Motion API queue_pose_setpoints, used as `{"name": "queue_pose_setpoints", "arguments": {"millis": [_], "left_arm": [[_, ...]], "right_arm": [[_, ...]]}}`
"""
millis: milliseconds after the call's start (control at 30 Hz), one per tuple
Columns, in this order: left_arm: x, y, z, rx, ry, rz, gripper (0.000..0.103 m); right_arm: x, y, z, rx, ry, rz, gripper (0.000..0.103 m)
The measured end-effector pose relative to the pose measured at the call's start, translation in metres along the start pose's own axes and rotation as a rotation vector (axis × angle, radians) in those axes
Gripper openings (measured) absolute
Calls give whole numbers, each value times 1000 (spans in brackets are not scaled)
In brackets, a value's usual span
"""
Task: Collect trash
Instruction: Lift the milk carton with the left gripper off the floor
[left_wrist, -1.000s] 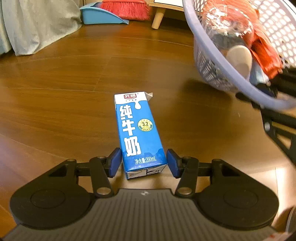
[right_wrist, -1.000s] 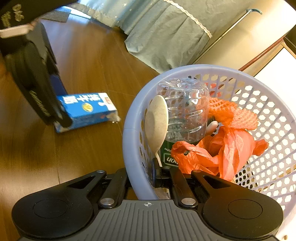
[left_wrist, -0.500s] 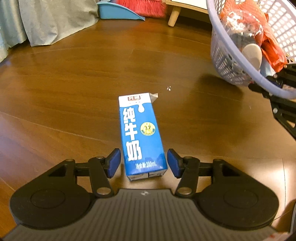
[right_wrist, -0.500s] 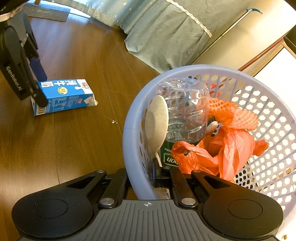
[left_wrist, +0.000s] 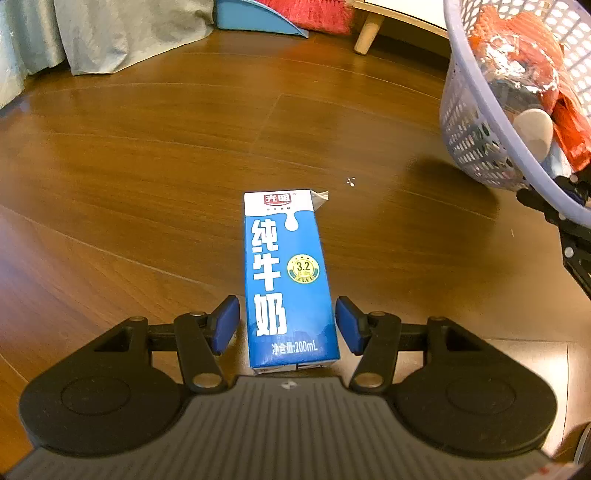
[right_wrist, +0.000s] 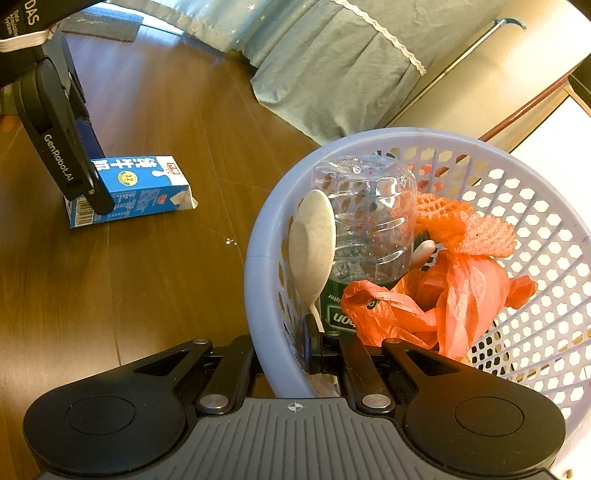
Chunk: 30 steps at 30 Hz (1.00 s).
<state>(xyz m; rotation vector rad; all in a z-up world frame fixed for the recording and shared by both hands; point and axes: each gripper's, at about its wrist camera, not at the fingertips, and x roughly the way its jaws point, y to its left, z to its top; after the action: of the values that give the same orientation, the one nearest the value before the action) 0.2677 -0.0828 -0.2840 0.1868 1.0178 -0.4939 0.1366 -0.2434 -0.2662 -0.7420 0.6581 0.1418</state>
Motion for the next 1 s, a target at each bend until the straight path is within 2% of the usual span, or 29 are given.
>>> {"name": "queue_pose_setpoints", "arguments": {"millis": [433,1000], "left_arm": [[10,-2,7,-8,-3,10,52],[11,2,7,17,6,6,45]], "right_arm": [[-1,0,0,-3,2,0,4],[-1,2,1,-4,3,-1,4]]}}
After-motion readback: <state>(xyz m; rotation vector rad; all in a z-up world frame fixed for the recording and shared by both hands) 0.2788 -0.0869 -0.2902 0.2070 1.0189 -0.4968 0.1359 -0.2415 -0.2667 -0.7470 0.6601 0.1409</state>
